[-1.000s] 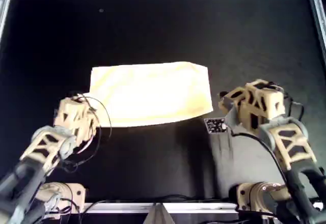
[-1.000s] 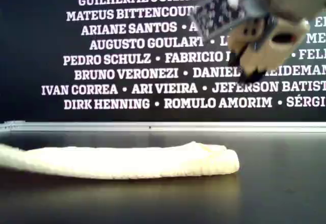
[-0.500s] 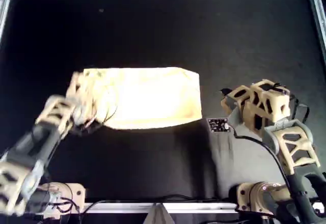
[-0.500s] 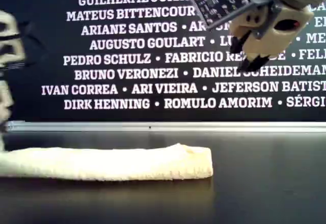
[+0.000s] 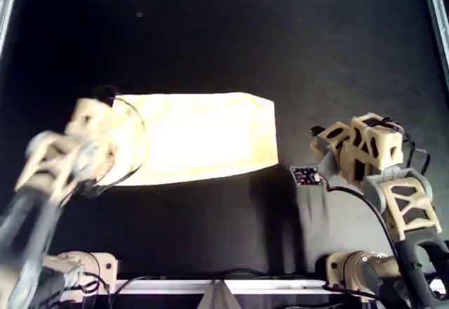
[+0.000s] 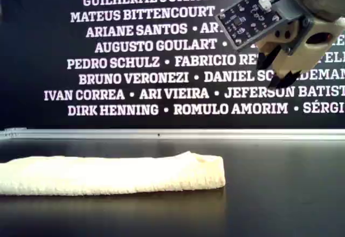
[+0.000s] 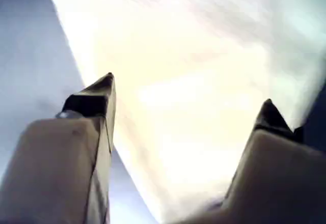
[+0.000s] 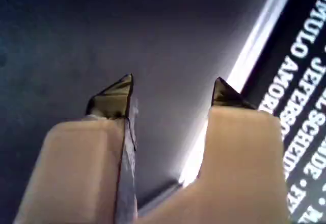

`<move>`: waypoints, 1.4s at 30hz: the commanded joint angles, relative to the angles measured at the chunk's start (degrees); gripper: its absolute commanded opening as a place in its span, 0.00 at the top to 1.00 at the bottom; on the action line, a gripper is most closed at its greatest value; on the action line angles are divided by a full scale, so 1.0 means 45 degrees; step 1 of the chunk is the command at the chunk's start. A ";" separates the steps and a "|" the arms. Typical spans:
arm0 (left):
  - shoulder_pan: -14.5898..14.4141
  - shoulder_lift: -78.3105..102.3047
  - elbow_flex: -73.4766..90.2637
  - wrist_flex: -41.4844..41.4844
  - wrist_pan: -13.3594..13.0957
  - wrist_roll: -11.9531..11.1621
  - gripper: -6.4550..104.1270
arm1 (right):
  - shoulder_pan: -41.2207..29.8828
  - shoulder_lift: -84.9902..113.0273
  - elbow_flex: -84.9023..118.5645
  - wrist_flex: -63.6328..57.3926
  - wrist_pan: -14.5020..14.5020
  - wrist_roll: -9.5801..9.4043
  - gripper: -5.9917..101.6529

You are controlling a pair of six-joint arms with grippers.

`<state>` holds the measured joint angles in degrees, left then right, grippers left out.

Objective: Fold a cloth

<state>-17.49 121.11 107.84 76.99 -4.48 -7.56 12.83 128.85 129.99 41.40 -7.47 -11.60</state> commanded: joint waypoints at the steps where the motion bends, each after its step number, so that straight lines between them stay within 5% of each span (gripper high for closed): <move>1: -0.0098 0.2793 -0.0215 0.0313 -0.0117 -0.0078 0.07 | -0.0098 0.0508 -0.0039 -0.0020 0.0078 -0.0078 0.38; 7: -0.0176 0.7617 0.1426 0.0039 -0.0117 0.0098 0.07 | -0.0234 0.1680 0.0254 0.0234 0.0098 -0.0059 0.38; 16: -0.0020 1.2773 0.5723 -0.0215 -0.0234 0.0156 0.07 | -0.0645 1.0762 0.3262 0.0254 0.0098 -0.0117 0.38; 26: -0.0039 1.2695 0.8691 -0.6563 -0.2656 0.0156 0.07 | -0.0684 1.0938 0.5488 0.0098 0.0117 -0.0078 0.38; 33: -0.0137 1.2695 1.3066 -0.9141 -0.2734 0.0156 0.07 | -0.0449 1.0898 0.8477 0.0117 0.0078 -0.0098 0.38; 42: -0.0059 1.2676 1.4375 -0.9219 -0.2598 0.0039 0.07 | -0.0215 1.0605 0.8613 -0.0020 -0.0137 -0.0098 0.38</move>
<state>-17.58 177.63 173.06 37.27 -16.35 -7.03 10.99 176.31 169.63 42.63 -7.65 -11.95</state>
